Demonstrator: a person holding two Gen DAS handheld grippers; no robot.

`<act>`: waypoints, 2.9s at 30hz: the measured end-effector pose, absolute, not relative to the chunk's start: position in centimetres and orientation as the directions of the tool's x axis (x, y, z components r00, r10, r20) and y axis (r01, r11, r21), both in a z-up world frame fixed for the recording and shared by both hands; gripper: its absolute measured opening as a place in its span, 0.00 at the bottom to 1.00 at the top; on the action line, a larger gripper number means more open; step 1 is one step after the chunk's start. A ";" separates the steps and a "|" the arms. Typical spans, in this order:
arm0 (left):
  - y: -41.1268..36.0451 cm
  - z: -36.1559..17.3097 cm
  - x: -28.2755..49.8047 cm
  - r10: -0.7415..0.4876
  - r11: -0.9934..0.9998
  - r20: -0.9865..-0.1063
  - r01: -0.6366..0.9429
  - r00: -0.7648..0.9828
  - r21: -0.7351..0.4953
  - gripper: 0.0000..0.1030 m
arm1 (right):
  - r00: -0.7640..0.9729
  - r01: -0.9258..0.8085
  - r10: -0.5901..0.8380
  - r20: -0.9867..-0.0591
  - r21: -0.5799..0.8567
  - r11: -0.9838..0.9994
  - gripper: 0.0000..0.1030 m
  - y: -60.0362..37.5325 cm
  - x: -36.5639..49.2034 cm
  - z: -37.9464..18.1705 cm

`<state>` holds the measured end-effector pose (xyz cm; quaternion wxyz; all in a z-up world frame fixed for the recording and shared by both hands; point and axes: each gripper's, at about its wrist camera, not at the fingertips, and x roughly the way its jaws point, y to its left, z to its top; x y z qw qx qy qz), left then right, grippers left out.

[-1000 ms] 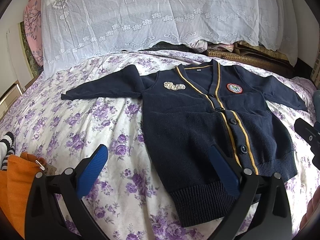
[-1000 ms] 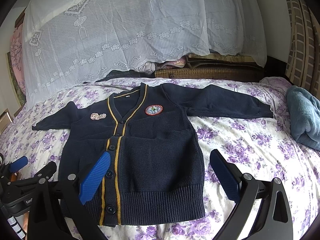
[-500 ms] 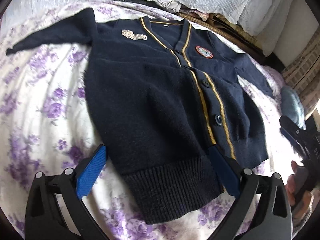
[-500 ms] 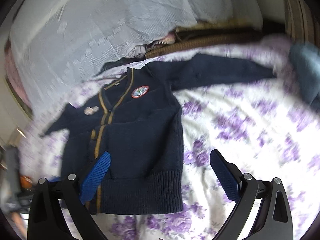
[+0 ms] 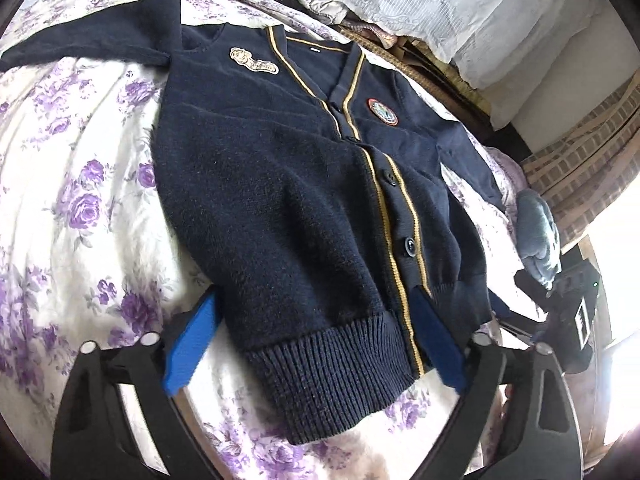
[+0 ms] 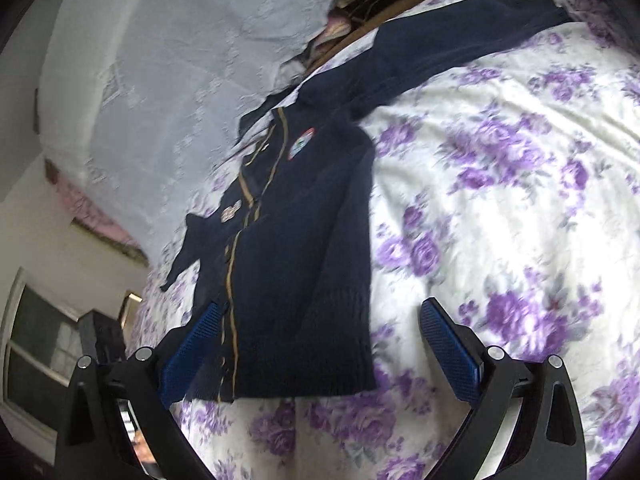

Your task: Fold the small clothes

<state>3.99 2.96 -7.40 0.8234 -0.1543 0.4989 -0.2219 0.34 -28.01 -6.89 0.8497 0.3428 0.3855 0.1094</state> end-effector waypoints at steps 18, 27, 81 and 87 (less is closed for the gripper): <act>2.9 -8.5 2.7 -0.465 0.885 -0.777 0.210 0.425 -0.415 0.38 | 0.609 0.068 0.493 -0.621 0.660 0.748 0.18 -27.0 2.5 -8.6; 6.0 -4.7 0.3 -0.453 0.890 -0.742 0.209 0.495 -0.404 0.10 | 0.657 -0.032 0.523 -0.543 0.673 0.739 0.12 -25.8 -2.1 -5.8; -21.2 -4.2 24.1 -0.162 0.963 -0.846 0.268 0.508 -0.023 0.63 | 0.857 0.489 -0.066 -0.511 0.765 0.419 0.13 -53.3 10.6 -8.4; -24.4 -6.9 24.0 -0.036 0.970 -0.796 0.214 0.605 0.118 0.73 | 0.880 0.472 -0.236 -0.412 0.705 0.529 0.06 -52.7 6.6 -3.3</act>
